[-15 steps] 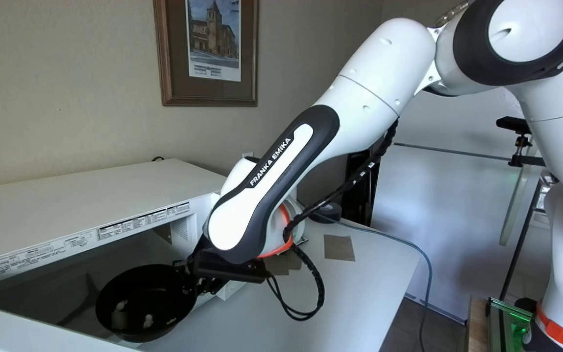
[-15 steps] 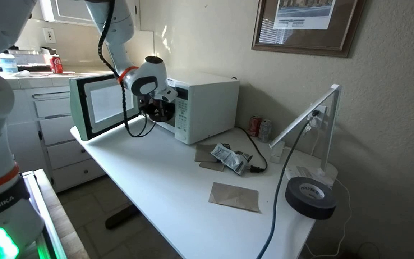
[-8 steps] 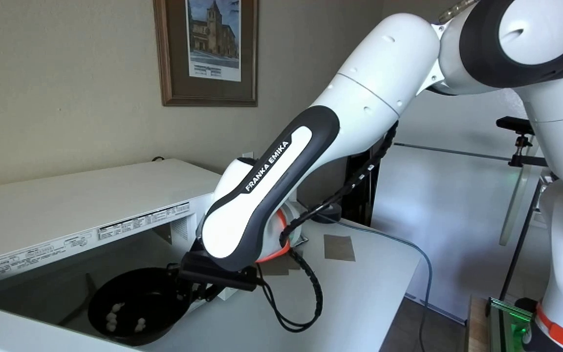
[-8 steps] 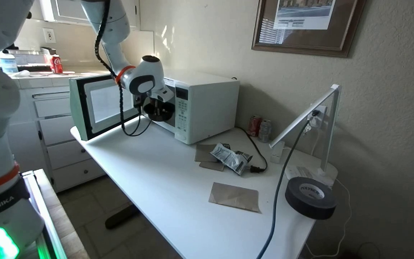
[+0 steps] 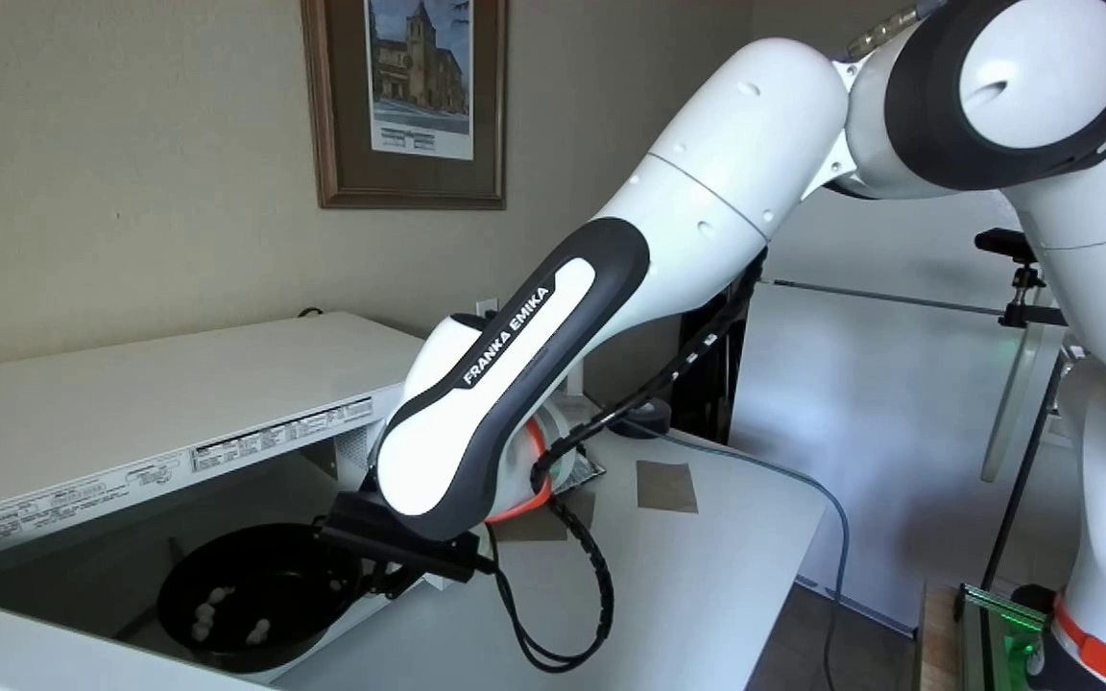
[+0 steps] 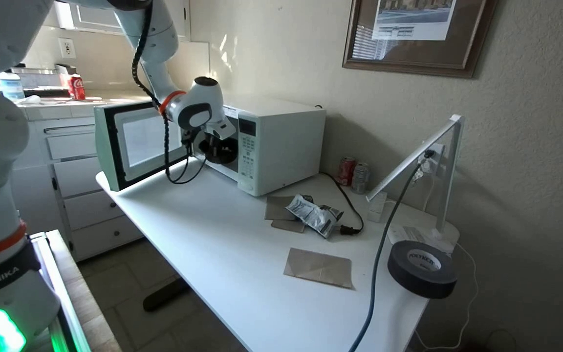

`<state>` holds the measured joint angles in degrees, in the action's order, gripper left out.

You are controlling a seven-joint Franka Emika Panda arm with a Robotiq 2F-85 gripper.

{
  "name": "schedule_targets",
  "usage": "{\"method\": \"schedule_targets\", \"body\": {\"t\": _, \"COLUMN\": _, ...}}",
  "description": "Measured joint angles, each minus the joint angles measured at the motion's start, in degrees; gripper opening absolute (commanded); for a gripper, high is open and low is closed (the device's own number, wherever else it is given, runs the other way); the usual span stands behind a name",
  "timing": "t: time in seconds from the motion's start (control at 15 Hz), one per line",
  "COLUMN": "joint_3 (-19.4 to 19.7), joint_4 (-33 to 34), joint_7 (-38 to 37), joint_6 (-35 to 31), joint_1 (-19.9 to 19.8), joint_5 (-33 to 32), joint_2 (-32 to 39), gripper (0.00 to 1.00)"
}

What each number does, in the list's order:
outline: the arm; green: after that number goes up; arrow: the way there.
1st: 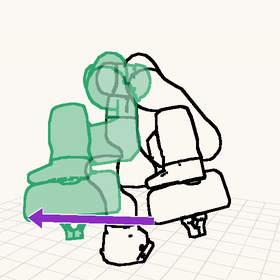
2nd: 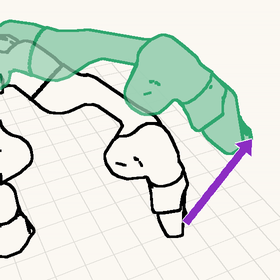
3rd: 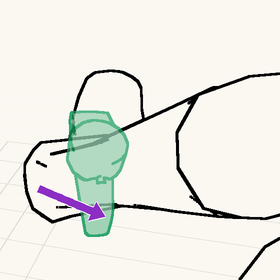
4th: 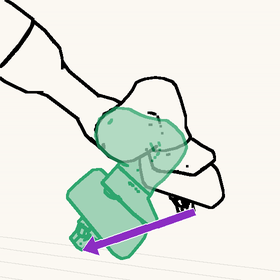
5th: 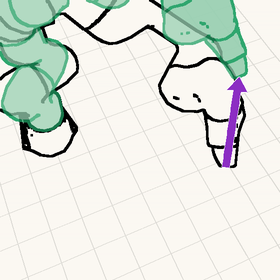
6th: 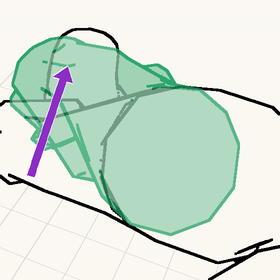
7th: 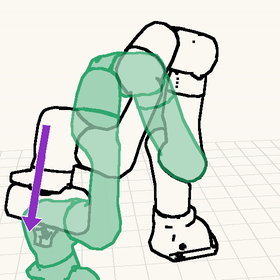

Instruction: Pick up the black bowl and put it into the microwave

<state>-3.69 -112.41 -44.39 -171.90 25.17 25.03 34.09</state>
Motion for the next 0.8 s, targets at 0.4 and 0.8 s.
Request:
{"method": "schedule_targets", "body": {"t": 0.4, "joint_3": 0.83, "joint_4": 4.41, "joint_7": -3.15, "joint_6": 0.0, "joint_1": 0.93, "joint_5": -0.67, "joint_2": 3.73, "gripper": 0.02}}
{"method": "schedule_targets", "body": {"t": 0.8, "joint_3": 1.55, "joint_4": 8.63, "joint_7": -5.84, "joint_6": 0.0, "joint_1": 1.83, "joint_5": -1.78, "joint_2": 6.51, "gripper": 0.02}}
